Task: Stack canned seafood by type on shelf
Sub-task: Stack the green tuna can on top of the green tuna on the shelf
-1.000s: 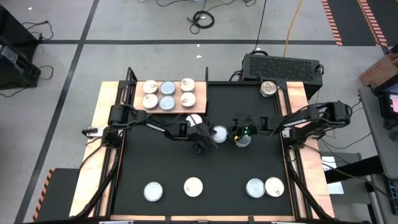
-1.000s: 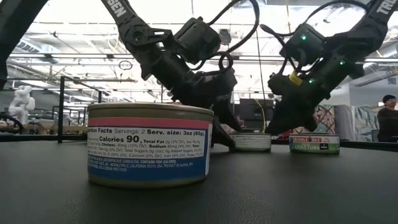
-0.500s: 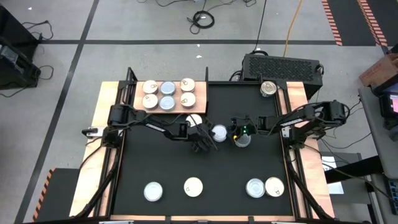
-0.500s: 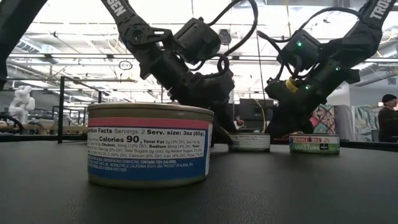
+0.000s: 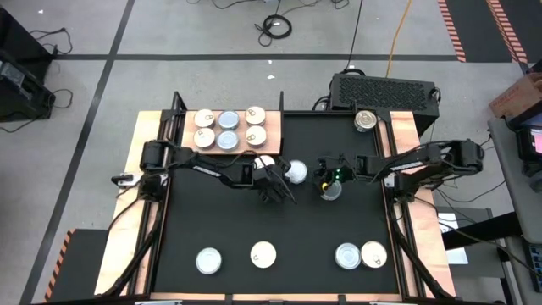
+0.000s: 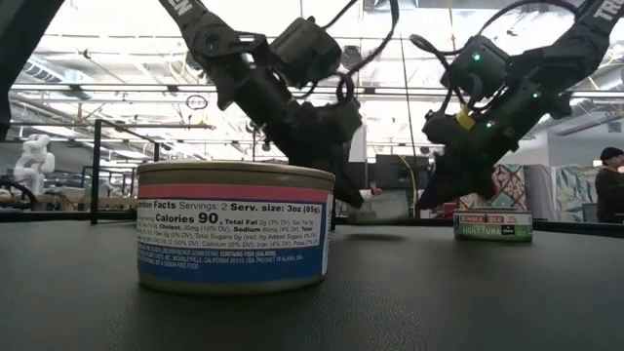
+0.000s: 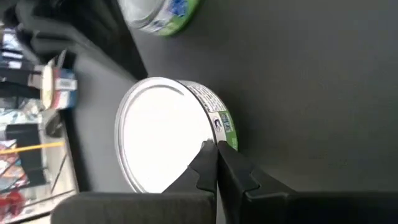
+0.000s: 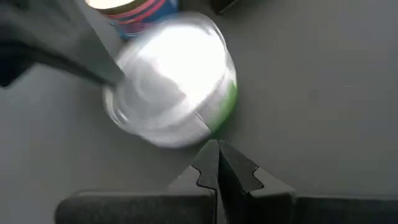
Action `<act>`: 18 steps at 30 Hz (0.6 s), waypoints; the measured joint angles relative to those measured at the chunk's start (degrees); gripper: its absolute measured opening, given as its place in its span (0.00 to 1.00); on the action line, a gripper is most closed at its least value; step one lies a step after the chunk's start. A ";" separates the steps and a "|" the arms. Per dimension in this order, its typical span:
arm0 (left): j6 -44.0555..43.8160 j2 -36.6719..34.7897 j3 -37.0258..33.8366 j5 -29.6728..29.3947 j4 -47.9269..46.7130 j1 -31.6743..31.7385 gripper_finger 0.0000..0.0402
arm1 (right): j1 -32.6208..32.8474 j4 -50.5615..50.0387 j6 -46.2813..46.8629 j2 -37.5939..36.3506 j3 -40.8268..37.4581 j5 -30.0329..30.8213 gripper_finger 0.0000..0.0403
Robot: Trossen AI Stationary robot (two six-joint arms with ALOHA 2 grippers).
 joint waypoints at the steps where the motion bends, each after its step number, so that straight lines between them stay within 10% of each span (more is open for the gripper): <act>1: -0.02 -0.74 -0.01 -0.46 -0.18 -0.06 0.00 | -0.12 -0.97 -0.25 -1.03 -0.02 0.18 0.00; 18: -12.13 -19.64 0.05 -2.48 -22.58 -2.48 0.00 | -0.29 -11.43 -0.54 -10.80 -0.06 3.71 0.00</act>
